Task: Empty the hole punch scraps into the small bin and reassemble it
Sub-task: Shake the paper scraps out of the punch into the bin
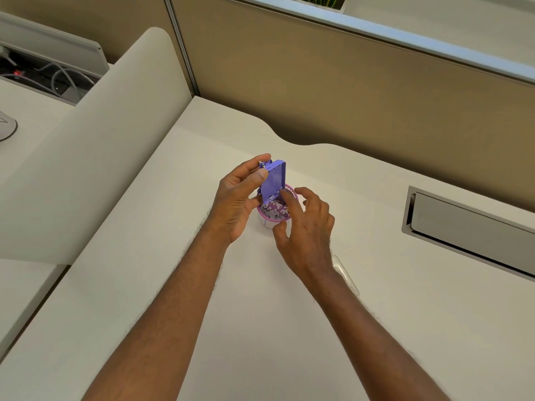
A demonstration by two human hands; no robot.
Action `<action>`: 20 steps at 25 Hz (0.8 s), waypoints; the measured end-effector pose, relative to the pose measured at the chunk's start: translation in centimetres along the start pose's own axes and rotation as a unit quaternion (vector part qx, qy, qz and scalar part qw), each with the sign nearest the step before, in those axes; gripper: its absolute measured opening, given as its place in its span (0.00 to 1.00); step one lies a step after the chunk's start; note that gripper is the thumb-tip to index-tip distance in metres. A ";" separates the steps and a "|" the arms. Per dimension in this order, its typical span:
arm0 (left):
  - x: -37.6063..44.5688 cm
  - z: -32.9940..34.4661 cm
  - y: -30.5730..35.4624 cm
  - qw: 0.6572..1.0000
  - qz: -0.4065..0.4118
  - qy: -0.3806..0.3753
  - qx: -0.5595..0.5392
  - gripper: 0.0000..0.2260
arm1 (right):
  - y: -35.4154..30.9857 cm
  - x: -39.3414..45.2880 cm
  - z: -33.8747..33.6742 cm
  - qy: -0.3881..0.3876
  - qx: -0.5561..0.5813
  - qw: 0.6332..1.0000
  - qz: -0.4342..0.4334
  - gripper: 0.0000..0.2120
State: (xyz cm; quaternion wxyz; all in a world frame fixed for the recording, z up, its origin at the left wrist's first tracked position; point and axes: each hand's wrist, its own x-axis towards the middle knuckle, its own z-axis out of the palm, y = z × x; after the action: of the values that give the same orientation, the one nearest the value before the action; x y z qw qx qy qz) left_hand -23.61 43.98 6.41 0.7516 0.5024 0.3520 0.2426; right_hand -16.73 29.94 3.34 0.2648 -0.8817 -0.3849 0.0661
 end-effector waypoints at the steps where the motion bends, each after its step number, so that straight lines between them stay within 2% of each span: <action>1: -0.1 0.0 0.0 1.000 0.003 -0.002 -0.001 0.13 | -0.1 0.0 0.0 -0.008 -0.009 1.000 0.001 0.33; 4: -0.3 0.0 0.3 1.000 0.011 -0.008 0.004 0.12 | -0.4 -0.5 0.2 -0.024 -0.030 0.999 -0.019 0.35; 9: -0.5 0.0 0.4 0.999 0.024 -0.013 0.036 0.16 | -0.6 -0.7 0.3 -0.001 0.004 1.000 -0.018 0.31; 15: -0.5 0.0 0.3 0.996 0.042 -0.017 0.079 0.13 | -0.4 -0.3 -0.1 0.013 -0.013 1.000 -0.010 0.32; 20: -0.5 0.0 0.2 0.996 0.039 -0.014 0.074 0.15 | -0.7 -0.5 0.0 -0.010 -0.019 1.000 -0.006 0.33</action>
State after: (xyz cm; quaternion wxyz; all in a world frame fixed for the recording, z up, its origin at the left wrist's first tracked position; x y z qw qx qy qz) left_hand -23.88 43.72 6.76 0.7074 0.5729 0.3386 0.2381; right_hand -17.49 29.99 3.64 0.2443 -0.8834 -0.3945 0.0657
